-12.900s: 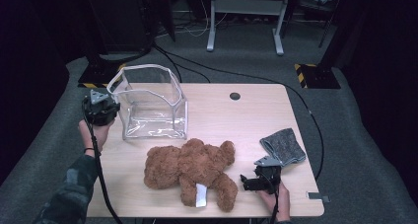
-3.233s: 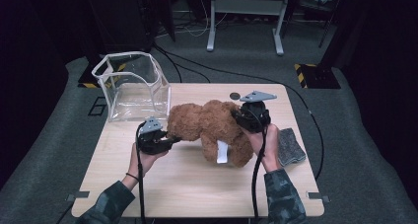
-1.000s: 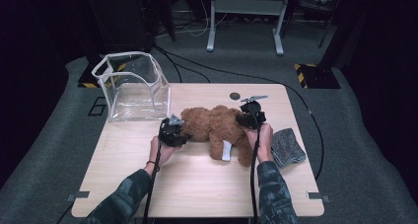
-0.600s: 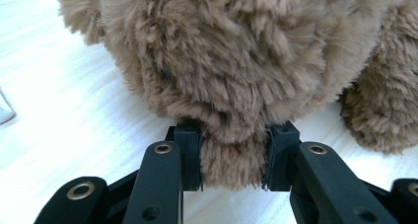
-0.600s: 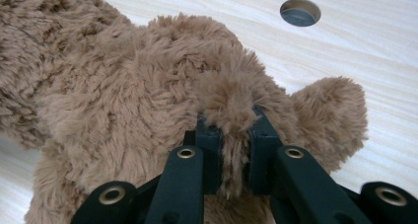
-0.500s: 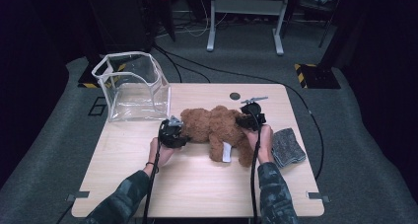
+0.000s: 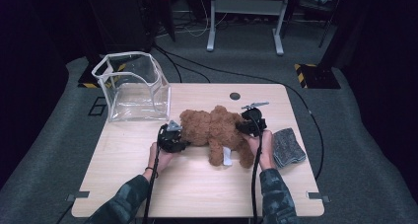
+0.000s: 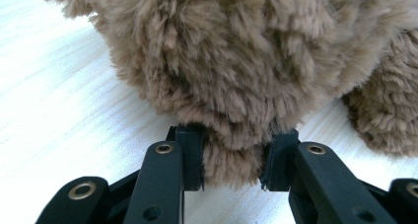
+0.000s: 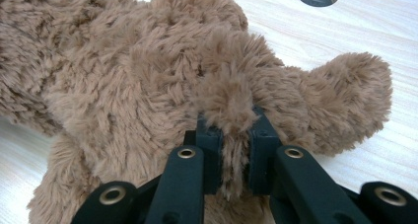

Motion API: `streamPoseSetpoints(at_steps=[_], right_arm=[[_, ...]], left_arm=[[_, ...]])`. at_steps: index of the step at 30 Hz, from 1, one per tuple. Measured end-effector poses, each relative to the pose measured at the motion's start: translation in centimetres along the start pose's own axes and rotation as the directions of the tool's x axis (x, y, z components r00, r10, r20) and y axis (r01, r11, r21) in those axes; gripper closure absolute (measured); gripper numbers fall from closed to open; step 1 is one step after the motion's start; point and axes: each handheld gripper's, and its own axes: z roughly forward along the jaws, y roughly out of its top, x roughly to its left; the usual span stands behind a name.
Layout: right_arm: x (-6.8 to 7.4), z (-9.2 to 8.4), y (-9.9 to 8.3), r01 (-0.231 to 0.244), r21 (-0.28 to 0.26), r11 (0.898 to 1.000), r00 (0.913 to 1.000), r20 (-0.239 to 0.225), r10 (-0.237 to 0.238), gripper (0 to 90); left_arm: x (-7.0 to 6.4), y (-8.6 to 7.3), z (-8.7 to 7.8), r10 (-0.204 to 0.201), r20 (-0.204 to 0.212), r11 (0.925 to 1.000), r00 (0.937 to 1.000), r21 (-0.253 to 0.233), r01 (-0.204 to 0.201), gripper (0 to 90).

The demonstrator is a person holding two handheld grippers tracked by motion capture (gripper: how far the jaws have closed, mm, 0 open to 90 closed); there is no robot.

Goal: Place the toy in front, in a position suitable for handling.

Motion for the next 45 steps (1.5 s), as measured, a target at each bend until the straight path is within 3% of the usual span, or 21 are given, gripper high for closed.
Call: streamPoseSetpoints(at_steps=[2,6,9,14,18,21,26,30,34,38,45], right_arm=[[0.0,-0.1,0.0,-0.004,-0.003,1.000,1.0000,0.002,0.004,75.3],[-0.5,-0.8,0.0,-0.010,-0.043,0.999,0.9999,-0.004,0.009,57.9],[-0.9,-1.5,-0.2,-0.020,-0.050,0.999,0.9998,0.004,0.021,37.9],[-2.0,-4.0,-0.8,-0.041,-0.095,0.995,0.9988,-0.031,0.038,18.0],[-3.0,-6.0,-1.9,-0.029,-0.093,0.995,0.9995,0.007,0.029,15.1],[-4.3,-6.8,-3.2,-0.033,-0.066,0.997,0.9974,0.061,0.037,14.7],[-7.0,-6.1,-6.1,-0.097,0.011,0.995,0.9849,0.145,0.094,14.2],[-8.6,-5.4,-7.8,-0.136,0.027,0.990,0.9791,0.156,0.130,14.6],[-9.1,-5.1,-8.6,-0.159,0.033,0.987,0.9742,0.167,0.152,14.7],[-9.3,-5.2,-8.9,-0.144,0.044,0.989,0.9717,0.195,0.133,14.6],[-9.6,-4.9,-9.3,-0.152,0.068,0.986,0.9669,0.217,0.134,14.7]], left_arm=[[0.0,-0.1,0.0,0.001,-0.002,1.0000,1.0000,-0.006,-0.001,67.9],[0.1,-0.4,0.1,-0.016,0.003,0.9995,0.9999,-0.027,0.016,67.9],[0.2,-0.8,0.1,-0.016,0.006,0.9982,0.9999,-0.057,0.016,67.8],[0.1,-1.1,0.1,-0.010,-0.001,0.9968,1.0000,-0.079,0.010,67.8],[0.1,-1.3,0.2,-0.010,-0.004,0.9959,0.9999,-0.090,0.009,67.8],[0.1,-1.4,0.2,-0.008,-0.005,0.9950,1.0000,-0.099,0.007,67.8],[0.2,-1.6,0.2,-0.009,-0.003,0.9931,1.0000,-0.117,0.009,67.4],[0.1,-2.0,0.3,0.003,-0.007,0.9895,1.0000,-0.144,-0.004,65.9],[0.0,-2.5,0.3,0.002,-0.021,0.9817,0.9998,-0.190,-0.006,60.8],[0.2,-2.6,0.3,-0.011,-0.013,0.9766,0.9998,-0.215,0.008,57.4],[0.1,-2.7,0.2,0.019,-0.027,0.9738,0.9995,-0.226,-0.025,57.6]])
